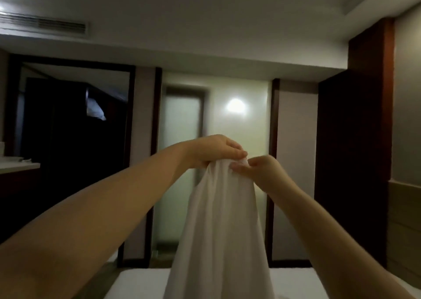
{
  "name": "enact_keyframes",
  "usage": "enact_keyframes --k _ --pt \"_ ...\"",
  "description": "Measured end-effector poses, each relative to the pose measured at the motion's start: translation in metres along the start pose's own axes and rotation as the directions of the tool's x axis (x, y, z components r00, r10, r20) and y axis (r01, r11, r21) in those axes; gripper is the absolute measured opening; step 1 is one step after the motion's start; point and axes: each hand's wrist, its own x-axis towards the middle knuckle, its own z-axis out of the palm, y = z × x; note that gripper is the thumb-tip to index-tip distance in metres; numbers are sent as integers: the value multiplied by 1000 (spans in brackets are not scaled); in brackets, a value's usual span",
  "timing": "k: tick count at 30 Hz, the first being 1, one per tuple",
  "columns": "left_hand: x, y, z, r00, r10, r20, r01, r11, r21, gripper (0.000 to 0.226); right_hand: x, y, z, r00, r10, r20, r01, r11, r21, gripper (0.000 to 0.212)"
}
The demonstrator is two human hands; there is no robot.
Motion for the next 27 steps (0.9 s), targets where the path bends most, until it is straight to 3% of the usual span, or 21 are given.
enact_keyframes --k 3,6,9,14,17,21,24,27 --pt "-20 -36 15 999 14 44 -2 964 -266 23 -19 14 8 998 39 54 -52 963 265 28" --pt "-43 -74 22 999 -4 35 23 826 -564 46 -26 21 12 994 104 17 -102 918 383 25" --pt "-65 -94 19 998 -46 42 62 713 -699 26 -21 27 17 976 187 -108 -119 884 453 25" --pt "-78 -111 4 989 -143 38 139 813 -565 34 -10 34 20 938 257 -232 -130 883 452 29" --pt "-82 -111 -7 977 -202 -68 161 909 -384 21 -3 42 14 898 318 -305 -146 868 475 31" --pt "-85 -126 -19 956 -144 -257 113 985 -130 25 -4 44 4 856 355 -375 -142 860 490 21" --pt "-92 -138 -33 956 -159 -248 120 979 -165 42 -8 49 -12 789 401 -466 -143 857 495 34" --pt "-98 -154 -52 961 -208 -183 168 963 -212 70 -12 62 -29 765 408 -498 -200 886 418 28"
